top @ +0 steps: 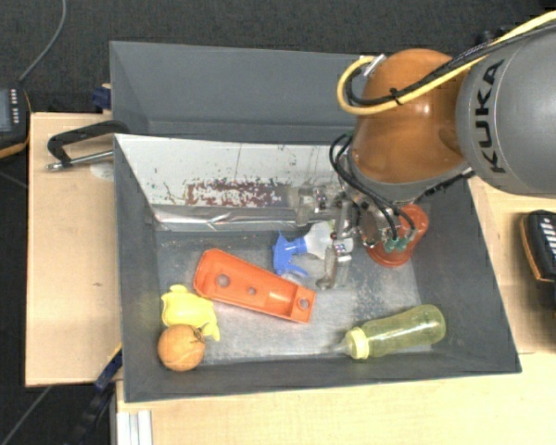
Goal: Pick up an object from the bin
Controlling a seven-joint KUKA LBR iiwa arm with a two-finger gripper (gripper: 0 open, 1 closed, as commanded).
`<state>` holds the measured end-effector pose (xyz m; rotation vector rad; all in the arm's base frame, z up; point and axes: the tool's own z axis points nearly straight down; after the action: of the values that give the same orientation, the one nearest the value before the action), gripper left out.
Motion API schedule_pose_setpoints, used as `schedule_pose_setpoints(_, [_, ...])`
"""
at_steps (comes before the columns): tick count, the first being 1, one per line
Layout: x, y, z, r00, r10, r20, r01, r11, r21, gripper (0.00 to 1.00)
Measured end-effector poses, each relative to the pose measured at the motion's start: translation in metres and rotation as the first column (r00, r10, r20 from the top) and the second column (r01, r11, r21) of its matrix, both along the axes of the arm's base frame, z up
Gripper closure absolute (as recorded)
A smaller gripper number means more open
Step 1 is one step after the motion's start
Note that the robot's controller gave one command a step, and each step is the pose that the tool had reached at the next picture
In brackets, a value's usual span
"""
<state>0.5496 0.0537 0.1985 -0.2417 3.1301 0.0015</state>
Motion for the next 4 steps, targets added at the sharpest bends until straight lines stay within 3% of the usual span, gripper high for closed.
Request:
schedule_pose_setpoints(1, [0.005,0.014,-0.039,0.99,0.138,0.005,-0.138,0.99,0.001,0.0])
schedule_pose_setpoints(2, [-0.004,0.039,-0.068,0.998,-0.066,-0.002,0.066,0.998,0.001,0.0])
schedule_pose_setpoints(3, [-0.001,0.039,-0.098,0.997,0.076,0.004,-0.076,0.997,0.003,0.0])
schedule_pose_setpoints(4, [0.013,0.02,-0.127,0.976,0.219,0.003,-0.219,0.976,0.003,1.0])
